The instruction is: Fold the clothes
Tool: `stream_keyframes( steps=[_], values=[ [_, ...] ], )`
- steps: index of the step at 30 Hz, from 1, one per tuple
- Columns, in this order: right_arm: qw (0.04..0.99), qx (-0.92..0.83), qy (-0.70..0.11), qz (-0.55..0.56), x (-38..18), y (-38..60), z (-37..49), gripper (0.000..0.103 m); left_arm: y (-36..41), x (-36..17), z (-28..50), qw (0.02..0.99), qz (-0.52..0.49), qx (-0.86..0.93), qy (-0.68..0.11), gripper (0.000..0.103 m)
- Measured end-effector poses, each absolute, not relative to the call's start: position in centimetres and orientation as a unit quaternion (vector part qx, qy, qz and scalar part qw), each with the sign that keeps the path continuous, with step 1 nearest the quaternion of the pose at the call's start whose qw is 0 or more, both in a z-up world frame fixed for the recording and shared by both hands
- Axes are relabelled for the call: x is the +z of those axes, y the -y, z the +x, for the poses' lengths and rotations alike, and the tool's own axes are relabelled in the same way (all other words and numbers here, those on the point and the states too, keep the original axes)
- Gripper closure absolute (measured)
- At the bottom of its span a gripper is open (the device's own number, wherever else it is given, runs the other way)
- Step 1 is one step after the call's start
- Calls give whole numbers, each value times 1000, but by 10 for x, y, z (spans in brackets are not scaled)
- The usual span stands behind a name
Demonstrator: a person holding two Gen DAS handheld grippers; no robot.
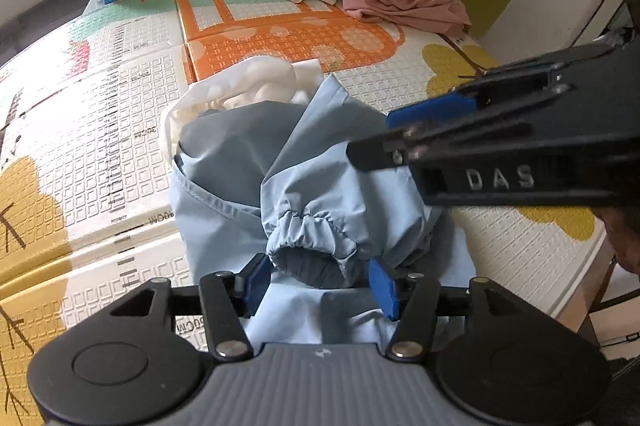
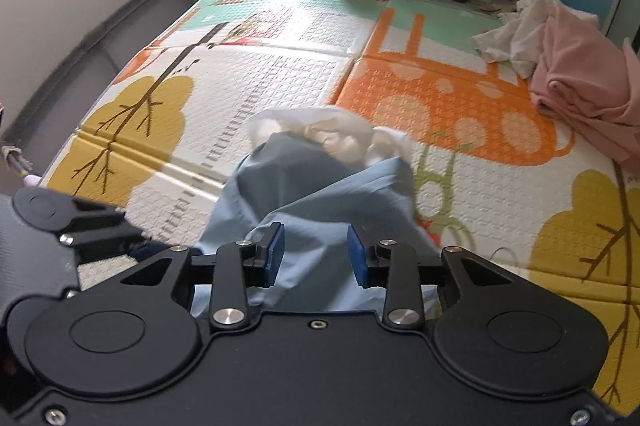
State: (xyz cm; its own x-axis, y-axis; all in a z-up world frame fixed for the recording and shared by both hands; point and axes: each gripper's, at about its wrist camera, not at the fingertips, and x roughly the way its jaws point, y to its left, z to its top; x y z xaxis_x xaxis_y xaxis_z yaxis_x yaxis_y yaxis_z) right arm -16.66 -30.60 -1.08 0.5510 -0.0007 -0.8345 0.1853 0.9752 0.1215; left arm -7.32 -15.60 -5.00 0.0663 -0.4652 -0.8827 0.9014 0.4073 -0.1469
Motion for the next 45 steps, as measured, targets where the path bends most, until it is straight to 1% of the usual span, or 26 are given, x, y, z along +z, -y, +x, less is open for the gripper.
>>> stream_keyframes(
  steps=[8, 11, 13, 24, 26, 30, 31, 32, 34, 37, 38, 39, 45],
  values=[
    [864, -29, -492, 105, -28, 286, -165, 69, 152, -59, -79, 678, 239, -524, -457, 40],
    [859, -19, -500, 105, -34, 279, -164, 68, 153, -64, -80, 671, 241, -532, -457, 40],
    [857, -16, -505, 101, -39, 275, -161, 65, 153, -67, -80, 666, 240, -536, -459, 39],
    [848, -14, -525, 67, -60, 258, -150, 65, 150, -81, -75, 655, 234, -536, -478, 38],
    [846, -16, -530, 60, -65, 257, -148, 70, 149, -84, -74, 654, 231, -536, -481, 38],
    [843, -18, -535, 55, -73, 255, -144, 78, 149, -89, -71, 653, 227, -532, -489, 37],
    [842, -20, -536, 53, -74, 255, -144, 85, 148, -91, -70, 653, 226, -530, -491, 37],
    [842, -22, -537, 51, -76, 255, -144, 88, 148, -92, -70, 654, 226, -529, -492, 37],
    [842, -25, -537, 52, -77, 256, -144, 90, 148, -93, -70, 653, 224, -529, -494, 38],
    [843, -27, -534, 62, -73, 260, -146, 92, 148, -95, -71, 652, 225, -529, -494, 43],
    [843, -28, -533, 66, -71, 261, -148, 93, 147, -95, -71, 653, 227, -527, -495, 49],
    [844, -28, -531, 70, -70, 263, -149, 93, 147, -95, -72, 653, 228, -526, -495, 51],
    [855, -36, -508, 100, -42, 278, -161, 95, 147, -84, -76, 656, 232, -530, -485, 53]
  ],
)
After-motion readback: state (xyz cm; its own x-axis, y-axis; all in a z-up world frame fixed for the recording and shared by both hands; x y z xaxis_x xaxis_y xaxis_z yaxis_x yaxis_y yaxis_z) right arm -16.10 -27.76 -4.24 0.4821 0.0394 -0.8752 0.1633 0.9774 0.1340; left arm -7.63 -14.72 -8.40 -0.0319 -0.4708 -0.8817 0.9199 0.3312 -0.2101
